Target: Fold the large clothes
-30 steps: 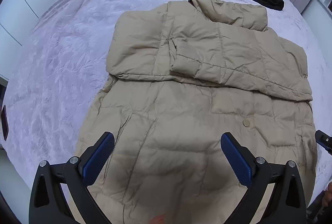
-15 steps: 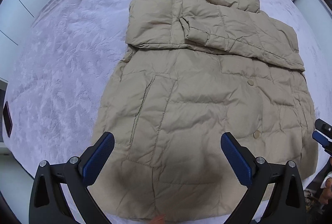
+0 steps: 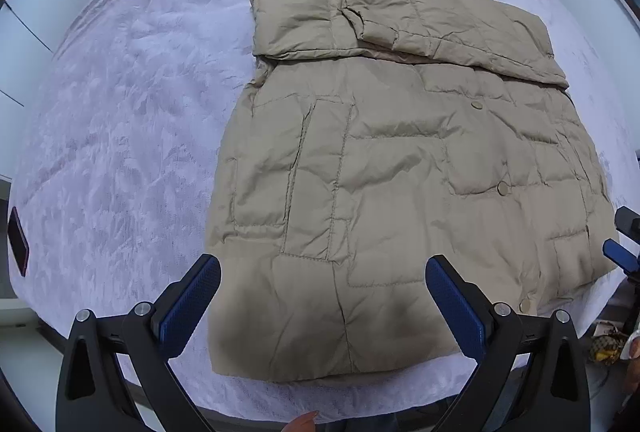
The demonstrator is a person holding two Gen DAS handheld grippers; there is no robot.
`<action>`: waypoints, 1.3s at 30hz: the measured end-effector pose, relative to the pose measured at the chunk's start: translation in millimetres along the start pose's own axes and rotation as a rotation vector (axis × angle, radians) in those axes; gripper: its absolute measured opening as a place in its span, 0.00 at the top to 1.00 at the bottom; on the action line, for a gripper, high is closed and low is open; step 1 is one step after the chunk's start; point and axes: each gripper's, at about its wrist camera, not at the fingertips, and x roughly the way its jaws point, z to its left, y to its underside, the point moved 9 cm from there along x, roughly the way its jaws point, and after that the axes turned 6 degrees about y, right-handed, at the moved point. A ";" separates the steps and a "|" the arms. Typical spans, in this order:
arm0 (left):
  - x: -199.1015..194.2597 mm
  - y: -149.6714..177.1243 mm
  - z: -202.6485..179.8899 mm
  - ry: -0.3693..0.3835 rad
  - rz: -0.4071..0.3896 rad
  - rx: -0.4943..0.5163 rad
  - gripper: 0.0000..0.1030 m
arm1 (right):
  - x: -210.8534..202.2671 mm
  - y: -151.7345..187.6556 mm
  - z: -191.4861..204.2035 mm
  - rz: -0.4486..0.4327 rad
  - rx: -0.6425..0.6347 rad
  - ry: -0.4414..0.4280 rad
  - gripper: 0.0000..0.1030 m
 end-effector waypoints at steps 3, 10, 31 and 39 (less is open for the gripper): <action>-4.6 7.2 2.0 -0.034 -0.015 -0.011 0.01 | 2.2 9.5 0.2 0.051 0.017 -0.023 0.11; 15.2 44.5 6.3 -0.036 0.062 -0.116 0.01 | -9.6 12.2 -8.5 0.103 0.010 -0.065 0.11; 21.0 114.6 46.4 0.257 0.068 -0.504 0.01 | 9.8 25.8 -187.8 0.146 0.597 -0.134 0.11; 52.6 108.6 32.9 0.368 0.088 -0.533 0.01 | 24.1 28.1 -189.0 0.151 0.679 -0.169 0.11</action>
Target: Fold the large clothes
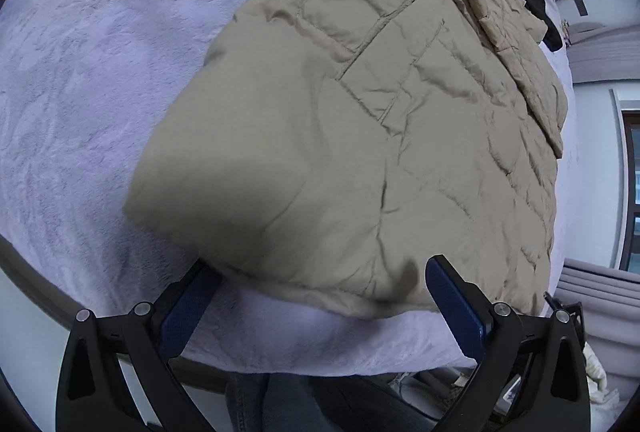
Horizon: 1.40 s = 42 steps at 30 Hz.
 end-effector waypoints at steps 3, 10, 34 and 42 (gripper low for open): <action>10.0 -12.9 -14.2 0.038 -0.009 -0.003 0.01 | 2.4 -3.3 3.4 -0.006 0.012 -0.012 0.11; 25.4 -28.1 -35.8 0.016 0.019 0.043 0.54 | 2.9 -8.9 13.8 -0.017 0.099 -0.147 0.11; -98.3 -160.4 -157.9 0.121 -0.321 0.315 0.85 | -62.1 -28.3 189.6 -0.191 -0.464 -0.065 0.93; -109.8 -254.9 -222.5 0.012 -0.491 0.261 0.85 | -51.5 -89.2 327.9 -0.166 -0.754 -0.042 0.93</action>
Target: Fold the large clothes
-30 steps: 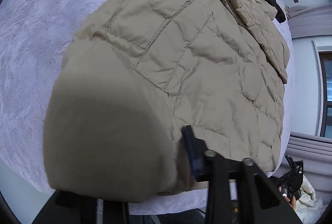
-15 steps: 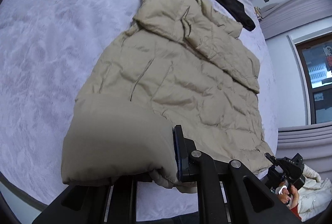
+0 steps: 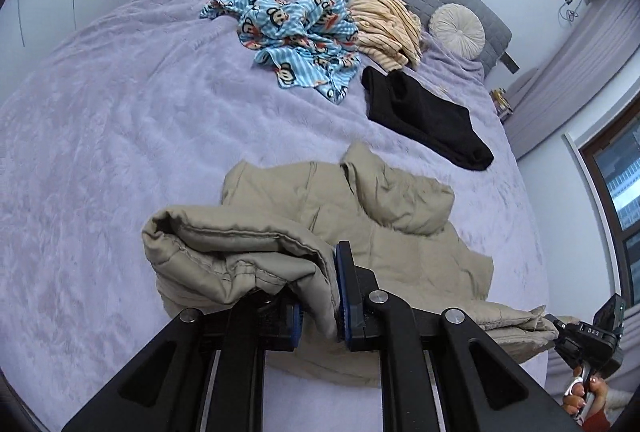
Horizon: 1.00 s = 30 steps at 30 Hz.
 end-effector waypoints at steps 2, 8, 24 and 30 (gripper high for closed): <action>18.1 -13.2 -0.9 -0.052 -0.004 0.000 0.85 | 18.9 -28.7 10.7 0.006 -0.059 0.025 0.93; 85.4 -32.5 16.4 -0.191 0.050 0.069 0.85 | 84.0 -76.0 20.0 0.042 -0.050 0.032 0.93; 139.2 -55.2 48.3 -0.222 0.036 0.131 0.14 | 183.1 -107.2 9.8 0.113 -0.027 0.119 0.81; 116.8 -50.3 32.2 -0.176 0.017 0.217 0.13 | 134.4 -100.7 36.6 0.024 -0.141 0.076 0.46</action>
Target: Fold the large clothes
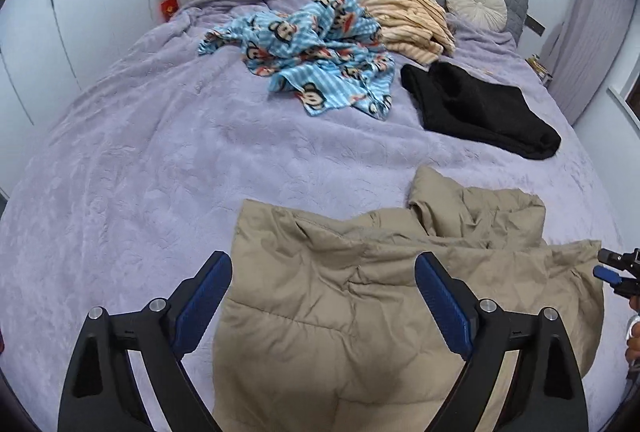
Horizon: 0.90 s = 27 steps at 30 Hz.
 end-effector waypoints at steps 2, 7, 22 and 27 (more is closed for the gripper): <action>21.0 8.7 -12.9 0.036 0.073 0.037 0.39 | 2.8 15.2 12.2 0.026 -0.072 0.005 0.83; 78.2 22.4 -32.1 -0.033 0.132 0.135 0.48 | 46.1 41.3 24.7 0.084 -0.220 0.108 0.89; 167.6 2.1 5.9 -0.146 0.145 0.081 0.48 | 112.3 -19.6 -19.1 0.035 -0.189 0.178 1.00; 122.0 -9.4 38.4 -0.237 0.045 0.065 0.48 | 63.4 -35.1 -52.2 -0.064 -0.129 0.345 1.00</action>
